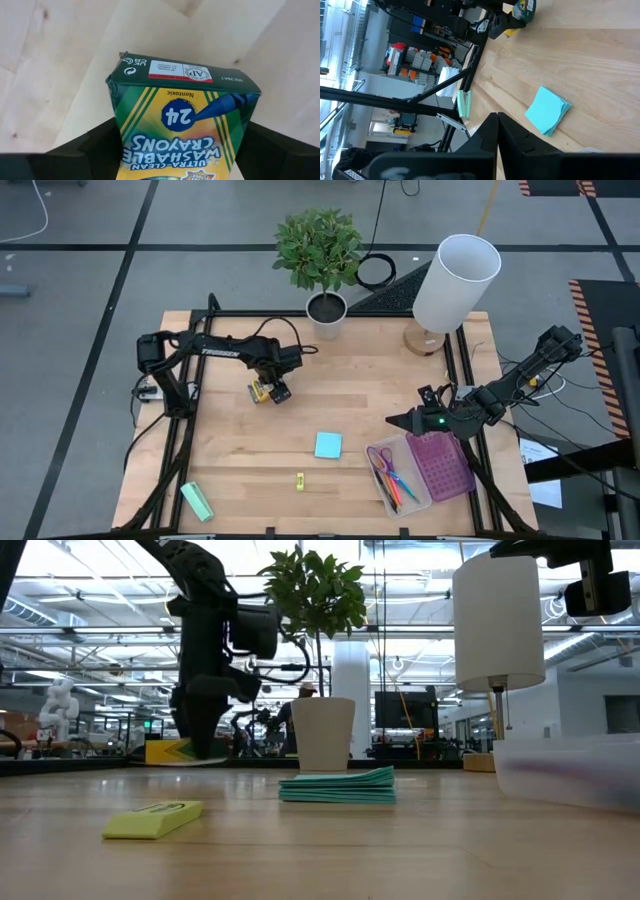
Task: Pack school essentials
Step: Put the yellow crayon box into the purple supply box
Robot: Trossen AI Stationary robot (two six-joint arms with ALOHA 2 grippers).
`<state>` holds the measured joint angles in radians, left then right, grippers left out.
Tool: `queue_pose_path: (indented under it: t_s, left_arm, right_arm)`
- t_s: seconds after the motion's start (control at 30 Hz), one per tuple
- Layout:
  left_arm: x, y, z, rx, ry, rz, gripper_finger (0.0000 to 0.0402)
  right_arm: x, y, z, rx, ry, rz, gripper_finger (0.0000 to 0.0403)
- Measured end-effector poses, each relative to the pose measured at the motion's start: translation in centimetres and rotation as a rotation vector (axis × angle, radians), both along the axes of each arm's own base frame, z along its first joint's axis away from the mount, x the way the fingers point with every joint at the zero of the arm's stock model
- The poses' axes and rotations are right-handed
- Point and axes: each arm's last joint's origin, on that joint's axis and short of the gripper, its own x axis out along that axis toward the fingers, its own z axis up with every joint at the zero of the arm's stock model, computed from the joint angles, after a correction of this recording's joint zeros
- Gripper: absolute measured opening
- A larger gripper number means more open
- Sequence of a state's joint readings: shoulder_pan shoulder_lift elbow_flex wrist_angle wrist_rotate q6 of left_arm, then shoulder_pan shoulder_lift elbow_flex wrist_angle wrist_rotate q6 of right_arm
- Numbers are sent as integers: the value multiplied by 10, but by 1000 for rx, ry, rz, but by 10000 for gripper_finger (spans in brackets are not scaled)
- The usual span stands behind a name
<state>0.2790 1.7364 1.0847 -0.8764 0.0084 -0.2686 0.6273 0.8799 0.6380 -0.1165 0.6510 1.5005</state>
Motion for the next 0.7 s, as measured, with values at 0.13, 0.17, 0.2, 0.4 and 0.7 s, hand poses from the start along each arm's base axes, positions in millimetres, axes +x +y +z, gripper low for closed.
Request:
queue_pose_path:
  t_s: [0.13, 0.17, 0.2, 0.4, 0.7]
  left_arm:
    - [-3, -3, 12, -21, -43, -4, 314]
    - [-4, -5, 16, -25, -53, -8, 314]
    - [-5, -7, 20, -29, -67, -15, 314]
    - [-13, -28, 43, -44, -117, -82, 314]
    - [-15, -75, 72, -39, -90, -304, 314]
  right_arm:
    - [0, 0, 0, -2, 0, 0, 0]
    - [0, 0, 0, -2, 1, 0, 0]
    - [0, 0, 0, -3, 0, 0, 0]
    - [0, 0, 0, -4, 1, -1, 0]
    - [2, 1, -3, 52, 4, -37, 0]
